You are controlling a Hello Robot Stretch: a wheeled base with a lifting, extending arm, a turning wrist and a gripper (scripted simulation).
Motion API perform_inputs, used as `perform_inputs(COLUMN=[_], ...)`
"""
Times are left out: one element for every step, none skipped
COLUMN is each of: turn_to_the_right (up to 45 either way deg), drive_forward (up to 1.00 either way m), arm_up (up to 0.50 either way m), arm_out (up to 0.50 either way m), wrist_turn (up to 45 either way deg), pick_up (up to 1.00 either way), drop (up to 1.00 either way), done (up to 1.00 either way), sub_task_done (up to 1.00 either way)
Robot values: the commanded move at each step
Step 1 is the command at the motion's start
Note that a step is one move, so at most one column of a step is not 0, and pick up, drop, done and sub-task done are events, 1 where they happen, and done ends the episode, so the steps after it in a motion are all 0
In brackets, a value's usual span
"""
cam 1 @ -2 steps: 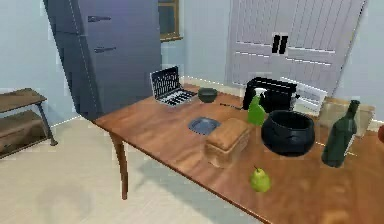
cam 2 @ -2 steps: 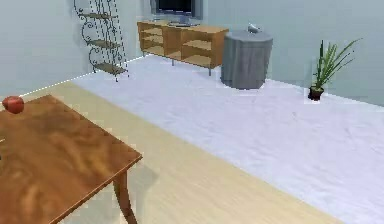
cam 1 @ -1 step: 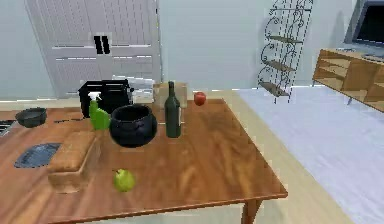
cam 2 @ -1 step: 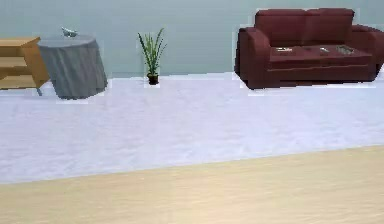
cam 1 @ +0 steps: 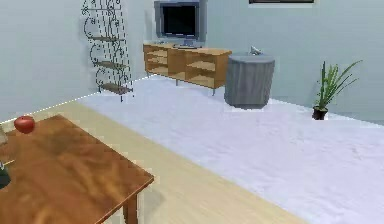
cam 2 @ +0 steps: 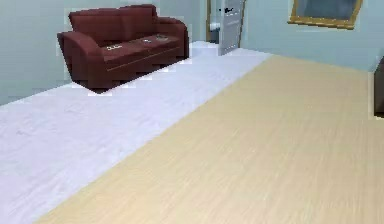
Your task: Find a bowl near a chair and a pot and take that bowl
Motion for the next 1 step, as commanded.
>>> perform_inputs(turn_to_the_right=[33.0], drive_forward=[0.0], arm_up=[0.0], arm_out=[0.0], wrist_turn=[0.0], pick_up=[0.0], drop=[0.0], done=[0.0], sub_task_done=[0.0])
